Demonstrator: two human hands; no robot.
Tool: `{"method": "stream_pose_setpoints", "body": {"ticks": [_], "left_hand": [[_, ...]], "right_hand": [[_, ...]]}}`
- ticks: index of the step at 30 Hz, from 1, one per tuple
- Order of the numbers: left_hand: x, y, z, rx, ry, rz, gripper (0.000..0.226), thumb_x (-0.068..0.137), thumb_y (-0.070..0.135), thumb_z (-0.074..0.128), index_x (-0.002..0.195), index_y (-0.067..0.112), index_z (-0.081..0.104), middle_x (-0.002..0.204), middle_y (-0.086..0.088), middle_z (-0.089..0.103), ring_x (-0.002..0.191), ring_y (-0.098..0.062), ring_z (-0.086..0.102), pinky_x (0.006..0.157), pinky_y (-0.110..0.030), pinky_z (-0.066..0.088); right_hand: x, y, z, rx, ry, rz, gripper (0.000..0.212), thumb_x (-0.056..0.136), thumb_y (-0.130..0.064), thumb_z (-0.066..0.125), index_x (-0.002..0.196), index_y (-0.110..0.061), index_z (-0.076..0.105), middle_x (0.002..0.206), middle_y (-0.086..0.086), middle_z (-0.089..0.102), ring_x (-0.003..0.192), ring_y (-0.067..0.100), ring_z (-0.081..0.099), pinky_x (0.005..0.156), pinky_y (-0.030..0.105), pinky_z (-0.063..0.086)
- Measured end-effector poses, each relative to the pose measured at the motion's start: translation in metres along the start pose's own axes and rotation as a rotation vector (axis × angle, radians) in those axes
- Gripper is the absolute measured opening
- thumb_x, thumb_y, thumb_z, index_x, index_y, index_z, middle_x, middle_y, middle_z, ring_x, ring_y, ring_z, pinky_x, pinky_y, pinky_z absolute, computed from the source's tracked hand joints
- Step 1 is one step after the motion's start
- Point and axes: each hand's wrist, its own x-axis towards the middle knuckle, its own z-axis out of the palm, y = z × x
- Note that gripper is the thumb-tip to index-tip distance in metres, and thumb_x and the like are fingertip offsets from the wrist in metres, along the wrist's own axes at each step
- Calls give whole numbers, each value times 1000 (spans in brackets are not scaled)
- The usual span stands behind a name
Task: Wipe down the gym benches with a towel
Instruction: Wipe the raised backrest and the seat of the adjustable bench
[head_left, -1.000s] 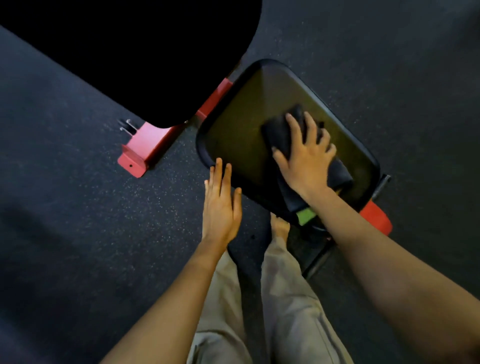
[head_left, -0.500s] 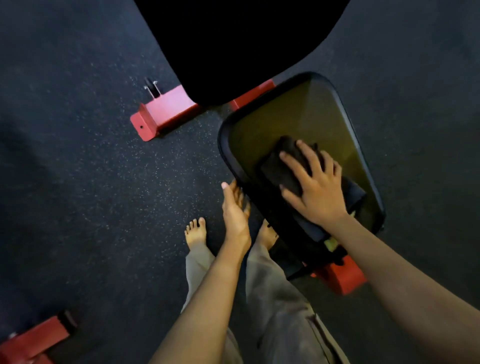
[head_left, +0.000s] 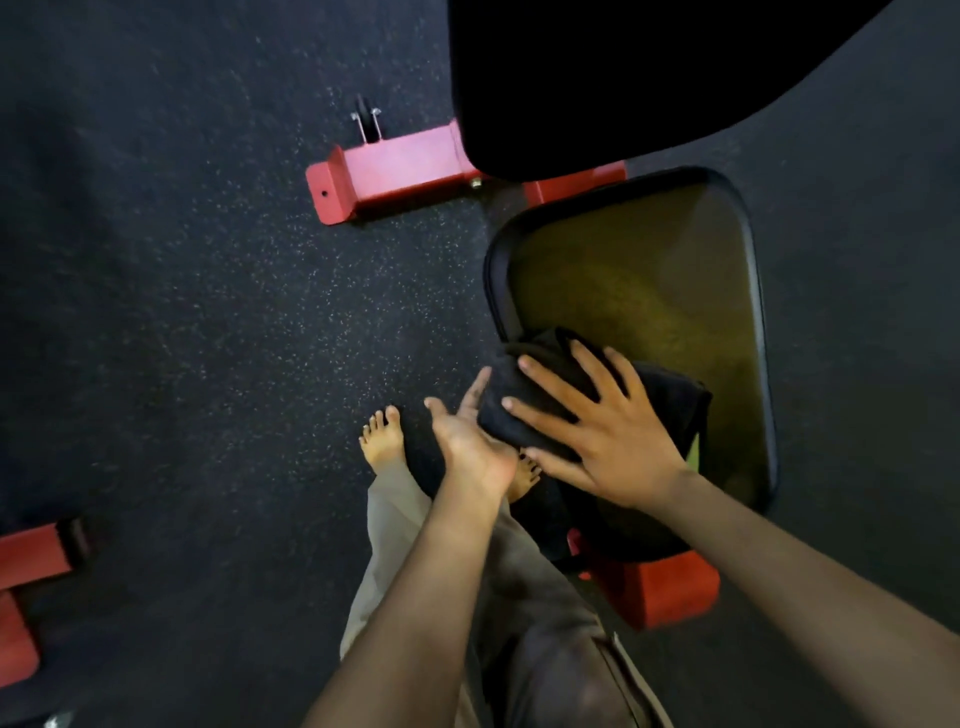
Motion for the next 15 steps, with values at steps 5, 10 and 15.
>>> {"method": "stream_pose_setpoints", "body": {"ticks": [5, 10, 15], "left_hand": [[4, 7, 1, -9, -36, 26, 69, 97, 58, 13, 117, 7, 57, 129, -18, 54, 117, -32, 51, 84, -43, 41], [12, 31, 27, 22, -94, 200, 64, 99, 53, 16, 134, 10, 48, 137, -16, 50, 128, -27, 46, 101, -35, 37], [15, 46, 56, 373, -99, 443, 51, 102, 42, 27, 141, 11, 37, 141, -9, 46, 122, -16, 50, 100, -27, 40]], "right_hand": [[32, 9, 1, -40, -21, -42, 51, 87, -53, 47, 131, -29, 58, 150, 3, 34, 121, 44, 37, 92, 58, 37], [98, 23, -7, -156, -50, -32, 53, 84, -54, 37, 124, -28, 62, 143, 5, 50, 117, 43, 41, 87, 55, 44], [135, 33, -15, -136, -57, 189, 56, 83, -54, 34, 125, -30, 62, 138, 5, 54, 116, 42, 51, 86, 55, 45]]}}
